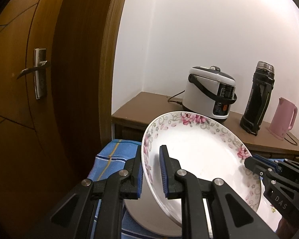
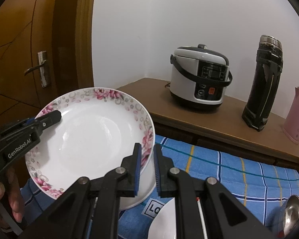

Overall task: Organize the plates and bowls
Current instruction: 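Lower the pink-floral plate onto the large white plate with the left tool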

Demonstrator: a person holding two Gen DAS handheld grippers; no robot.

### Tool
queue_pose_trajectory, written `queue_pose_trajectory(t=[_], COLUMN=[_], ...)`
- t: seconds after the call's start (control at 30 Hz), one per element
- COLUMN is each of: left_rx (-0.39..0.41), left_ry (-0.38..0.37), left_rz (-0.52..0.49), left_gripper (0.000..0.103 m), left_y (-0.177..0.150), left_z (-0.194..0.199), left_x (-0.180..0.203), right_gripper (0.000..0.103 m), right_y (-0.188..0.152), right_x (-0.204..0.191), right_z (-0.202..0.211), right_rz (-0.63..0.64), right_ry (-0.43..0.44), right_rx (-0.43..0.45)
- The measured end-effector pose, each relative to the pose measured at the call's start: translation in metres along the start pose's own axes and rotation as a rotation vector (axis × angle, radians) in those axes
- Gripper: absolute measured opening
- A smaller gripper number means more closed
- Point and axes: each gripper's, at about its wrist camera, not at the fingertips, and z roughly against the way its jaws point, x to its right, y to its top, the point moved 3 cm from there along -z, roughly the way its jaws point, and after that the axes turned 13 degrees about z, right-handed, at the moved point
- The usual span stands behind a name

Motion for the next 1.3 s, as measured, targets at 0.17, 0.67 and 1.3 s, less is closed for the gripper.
queue_pose_trajectory(t=[0.17, 0.67, 1.3], left_rx=[0.006, 0.055, 0.035], left_ry=[-0.006, -0.015, -0.012], left_rz=[-0.001, -0.010, 0.022], left_gripper=[0.017, 0.017, 0.017], left_y=[-0.001, -0.009, -0.013], left_z=[-0.005, -0.020, -0.032], left_x=[0.000, -0.001, -0.007], right_gripper=[0.012, 0.012, 0.012], right_y=[0.001, -0.009, -0.017], right_x=[0.001, 0.000, -0.002], right_z=[-0.005, -0.026, -0.033], right_rz=[-0.005, -0.023, -0.040], right_ry=[-0.011, -0.027, -0.033], right_rx=[0.001, -0.022, -0.029])
